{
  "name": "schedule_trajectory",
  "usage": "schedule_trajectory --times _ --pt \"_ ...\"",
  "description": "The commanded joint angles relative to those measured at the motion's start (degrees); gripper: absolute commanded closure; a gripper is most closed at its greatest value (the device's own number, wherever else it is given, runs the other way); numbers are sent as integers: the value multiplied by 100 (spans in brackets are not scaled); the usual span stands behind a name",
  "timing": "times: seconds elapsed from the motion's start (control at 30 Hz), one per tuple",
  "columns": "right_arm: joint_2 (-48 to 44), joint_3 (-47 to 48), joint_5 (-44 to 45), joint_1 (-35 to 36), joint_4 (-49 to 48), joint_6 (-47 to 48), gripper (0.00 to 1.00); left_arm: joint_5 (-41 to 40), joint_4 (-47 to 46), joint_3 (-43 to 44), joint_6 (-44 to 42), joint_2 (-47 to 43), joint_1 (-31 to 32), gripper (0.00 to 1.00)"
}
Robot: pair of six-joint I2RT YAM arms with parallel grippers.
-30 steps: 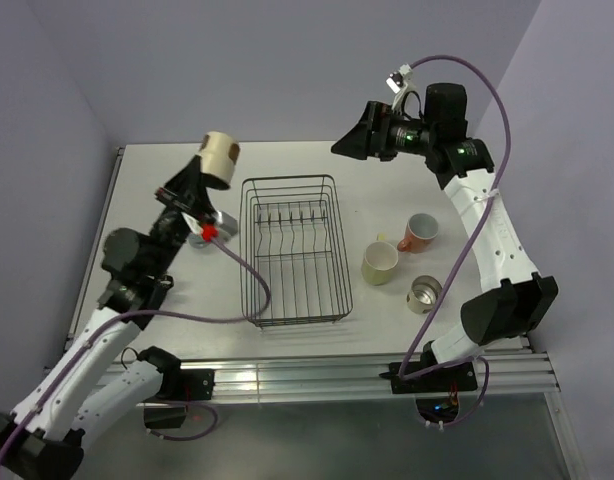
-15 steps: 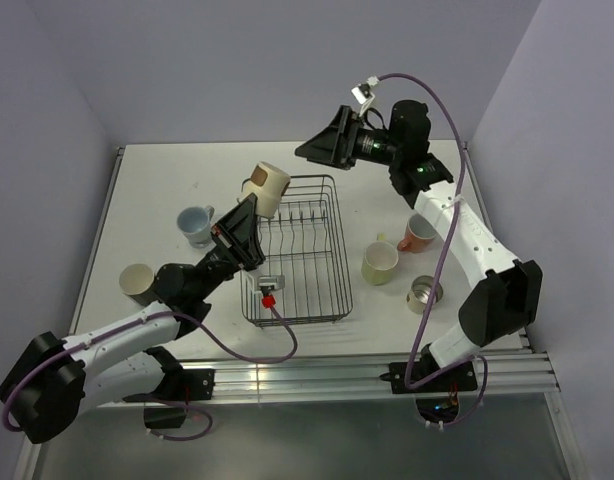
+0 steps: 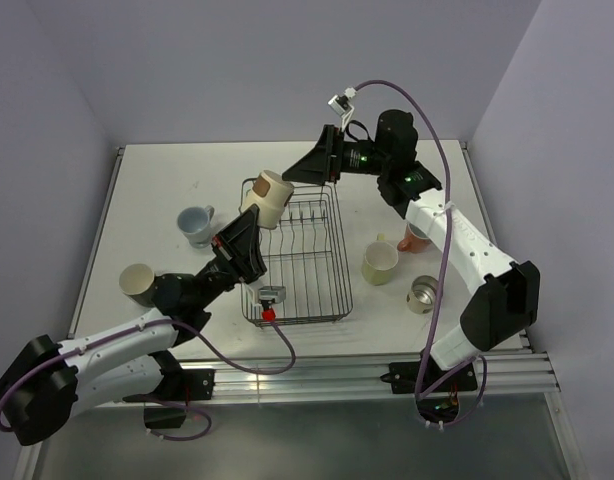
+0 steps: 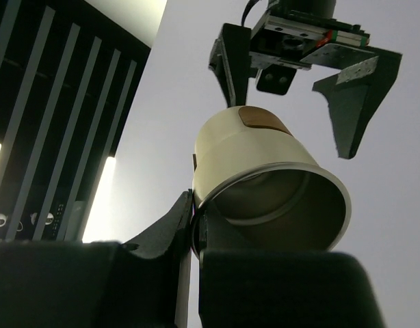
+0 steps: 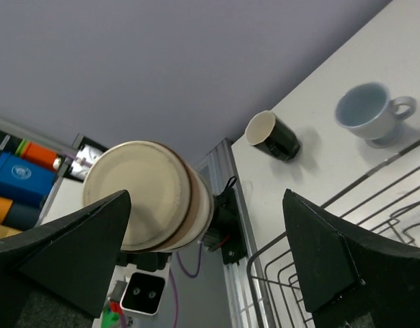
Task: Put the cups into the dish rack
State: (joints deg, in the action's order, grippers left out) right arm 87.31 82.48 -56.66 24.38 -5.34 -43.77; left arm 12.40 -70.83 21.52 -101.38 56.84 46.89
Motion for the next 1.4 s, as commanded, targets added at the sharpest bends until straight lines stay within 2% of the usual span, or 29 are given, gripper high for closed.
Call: schedule_trajectory --times 0.0,0.33,0.43,0.53,0.6,0.63,0.77,1.0,1.37 --pt "-328 -74 -389 207 -388 106 0 -54 -283 -95 -127 -208 92 100" --pt "-206 -338 -1030 286 -2049 -1395 0 -124 -169 -271 -92 -393 171 100" --pt "-100 -434 -1136 278 -2942 -2071 0 -159 -125 -280 -75 -428 171 100" --pt "-30 -496 -1233 286 -3385 -2513 0 -194 -98 -262 -57 -446 171 100" --pt "-47 -452 -1207 304 -2957 -2269 0 -247 -107 -245 -22 -437 171 100" --pt "-56 -391 -1102 313 -2668 -1772 0 -256 -115 -227 -22 -437 180 100" --pt "-30 66 -592 365 -290 -240 0 -221 -63 -236 -31 -489 180 100" --pt "32 295 -328 541 393 316 0 -309 17 -104 66 -428 224 100" --pt "50 111 -626 612 -28 9 1 -282 -72 -95 75 -340 303 100"
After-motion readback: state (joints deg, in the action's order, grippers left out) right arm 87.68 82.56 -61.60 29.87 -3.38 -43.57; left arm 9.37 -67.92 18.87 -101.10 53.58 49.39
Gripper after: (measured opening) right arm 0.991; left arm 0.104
